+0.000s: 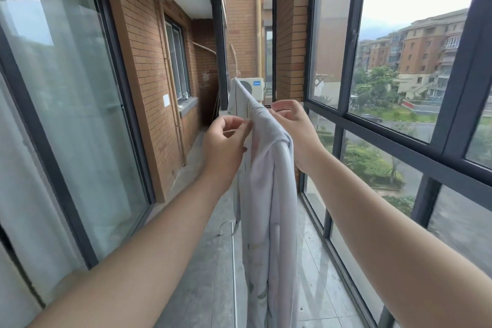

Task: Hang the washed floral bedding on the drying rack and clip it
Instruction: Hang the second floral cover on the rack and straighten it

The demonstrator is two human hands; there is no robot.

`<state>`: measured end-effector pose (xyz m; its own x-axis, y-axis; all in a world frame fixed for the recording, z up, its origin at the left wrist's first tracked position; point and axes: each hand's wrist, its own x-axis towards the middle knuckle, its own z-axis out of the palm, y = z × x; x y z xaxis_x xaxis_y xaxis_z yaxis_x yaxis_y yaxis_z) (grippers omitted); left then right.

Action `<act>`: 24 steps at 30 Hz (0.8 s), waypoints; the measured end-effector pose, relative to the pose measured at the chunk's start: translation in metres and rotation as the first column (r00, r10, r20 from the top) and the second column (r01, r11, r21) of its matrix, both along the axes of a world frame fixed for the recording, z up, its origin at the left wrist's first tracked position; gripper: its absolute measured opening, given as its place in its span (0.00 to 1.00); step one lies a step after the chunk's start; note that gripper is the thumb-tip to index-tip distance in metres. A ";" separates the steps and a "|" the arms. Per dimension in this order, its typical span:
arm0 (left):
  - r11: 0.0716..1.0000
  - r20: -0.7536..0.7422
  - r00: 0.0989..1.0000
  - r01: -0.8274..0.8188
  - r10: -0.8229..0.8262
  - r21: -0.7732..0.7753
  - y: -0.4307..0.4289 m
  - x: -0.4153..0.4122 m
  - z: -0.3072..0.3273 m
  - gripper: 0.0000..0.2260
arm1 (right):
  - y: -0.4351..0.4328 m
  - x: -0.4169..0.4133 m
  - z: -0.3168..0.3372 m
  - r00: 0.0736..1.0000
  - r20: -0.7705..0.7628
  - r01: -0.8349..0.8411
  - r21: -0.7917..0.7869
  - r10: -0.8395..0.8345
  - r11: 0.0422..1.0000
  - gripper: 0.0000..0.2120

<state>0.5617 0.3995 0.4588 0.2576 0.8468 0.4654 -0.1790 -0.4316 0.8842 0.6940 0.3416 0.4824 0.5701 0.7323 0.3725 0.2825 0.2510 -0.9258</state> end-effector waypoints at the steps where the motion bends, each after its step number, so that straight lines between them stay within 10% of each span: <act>1: 0.997 -0.023 1.000 -0.002 0.004 0.079 -0.010 -0.009 -0.004 0.09 | -0.013 -0.004 -0.004 1.000 0.023 0.009 0.022 -0.009 1.000 0.07; 8: 0.737 -0.167 0.978 0.022 0.124 0.676 -0.063 -0.063 -0.028 0.10 | -0.105 -0.043 -0.035 0.969 0.225 0.047 0.235 -0.101 0.971 0.08; 14: 0.853 -0.356 0.898 -0.039 0.258 0.520 -0.084 -0.062 -0.041 0.19 | -0.125 -0.067 -0.060 0.879 0.403 0.220 0.135 -0.256 0.966 0.12; 24: 0.673 -0.473 0.690 -0.028 0.548 0.739 -0.089 -0.088 -0.021 0.15 | -0.145 -0.062 -0.050 0.517 0.719 0.569 0.116 -0.464 0.814 0.09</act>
